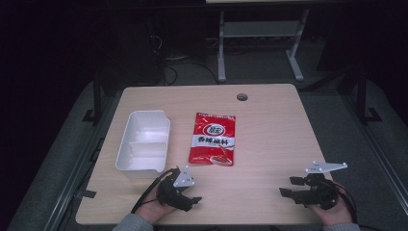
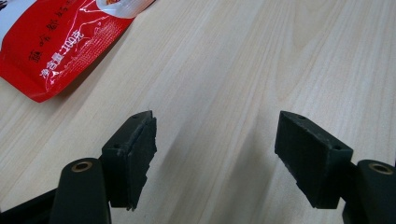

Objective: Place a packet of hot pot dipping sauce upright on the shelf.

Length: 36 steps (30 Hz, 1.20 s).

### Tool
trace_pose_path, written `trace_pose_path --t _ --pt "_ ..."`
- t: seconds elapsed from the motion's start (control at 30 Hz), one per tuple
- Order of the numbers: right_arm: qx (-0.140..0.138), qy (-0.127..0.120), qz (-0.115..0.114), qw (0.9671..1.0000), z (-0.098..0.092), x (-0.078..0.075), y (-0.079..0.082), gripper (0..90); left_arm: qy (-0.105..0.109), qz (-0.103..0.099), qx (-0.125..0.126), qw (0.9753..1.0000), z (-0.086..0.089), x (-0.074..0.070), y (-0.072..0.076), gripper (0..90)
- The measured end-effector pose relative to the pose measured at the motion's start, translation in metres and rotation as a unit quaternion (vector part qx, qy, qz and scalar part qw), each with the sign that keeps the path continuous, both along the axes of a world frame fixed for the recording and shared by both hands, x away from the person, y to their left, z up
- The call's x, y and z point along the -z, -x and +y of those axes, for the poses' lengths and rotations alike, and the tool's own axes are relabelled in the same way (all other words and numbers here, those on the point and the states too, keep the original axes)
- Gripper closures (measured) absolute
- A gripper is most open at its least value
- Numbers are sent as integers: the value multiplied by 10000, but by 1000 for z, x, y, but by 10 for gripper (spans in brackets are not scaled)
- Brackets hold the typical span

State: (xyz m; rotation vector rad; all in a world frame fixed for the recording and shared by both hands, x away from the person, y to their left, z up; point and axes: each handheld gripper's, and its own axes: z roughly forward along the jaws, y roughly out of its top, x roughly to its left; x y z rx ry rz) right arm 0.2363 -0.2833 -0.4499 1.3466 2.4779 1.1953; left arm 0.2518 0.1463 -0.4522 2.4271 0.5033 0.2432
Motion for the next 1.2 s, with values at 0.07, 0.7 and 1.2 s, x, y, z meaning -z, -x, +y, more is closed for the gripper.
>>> trace_pose_path --t 0.07,0.7,1.2 --pt "-21 16 1 10000 1 1 0 307 12 -1 -2 10000 0 0 0 283" --pt "-291 -48 277 9992 11 7 -6 398 30 99 -284 9995 -4 -7 -12 581" --pt "-543 -262 426 9973 35 -12 -46 438 155 -78 -518 9985 -35 -23 -34 889"
